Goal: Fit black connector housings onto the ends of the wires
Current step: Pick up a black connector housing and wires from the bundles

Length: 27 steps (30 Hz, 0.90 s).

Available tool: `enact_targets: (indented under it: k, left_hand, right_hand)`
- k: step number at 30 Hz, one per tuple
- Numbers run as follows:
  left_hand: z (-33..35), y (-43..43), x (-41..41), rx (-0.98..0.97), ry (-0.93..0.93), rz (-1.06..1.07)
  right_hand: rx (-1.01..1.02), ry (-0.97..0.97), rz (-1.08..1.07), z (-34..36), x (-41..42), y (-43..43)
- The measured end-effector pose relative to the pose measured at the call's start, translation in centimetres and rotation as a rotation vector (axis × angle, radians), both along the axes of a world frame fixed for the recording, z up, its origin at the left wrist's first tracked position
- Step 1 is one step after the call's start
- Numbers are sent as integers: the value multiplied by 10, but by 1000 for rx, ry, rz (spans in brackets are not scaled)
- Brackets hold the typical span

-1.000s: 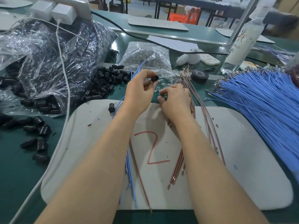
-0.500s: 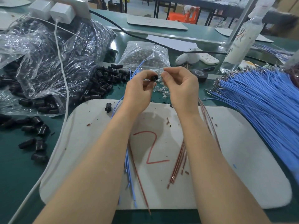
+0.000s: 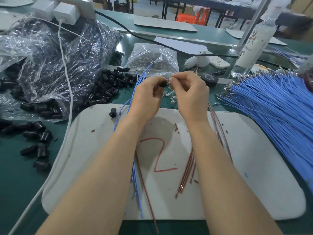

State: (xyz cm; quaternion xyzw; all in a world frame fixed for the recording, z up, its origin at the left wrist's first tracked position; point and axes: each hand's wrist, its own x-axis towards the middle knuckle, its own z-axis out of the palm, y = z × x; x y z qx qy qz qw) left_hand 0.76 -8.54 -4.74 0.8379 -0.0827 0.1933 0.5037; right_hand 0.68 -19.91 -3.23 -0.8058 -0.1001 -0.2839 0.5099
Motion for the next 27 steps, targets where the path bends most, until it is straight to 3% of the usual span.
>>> enact_targets:
  k: [6, 13, 27]
  left_hand:
    - [2, 0, -2, 37, -11, -25]
    - [4, 0, -6, 118, 13, 95]
    - [5, -4, -6, 163, -36, 56]
  right_hand:
    - [-15, 22, 27, -3, 1, -1]
    - [182, 159, 81, -5, 8, -9]
    - [415, 332, 195, -10, 9, -12]
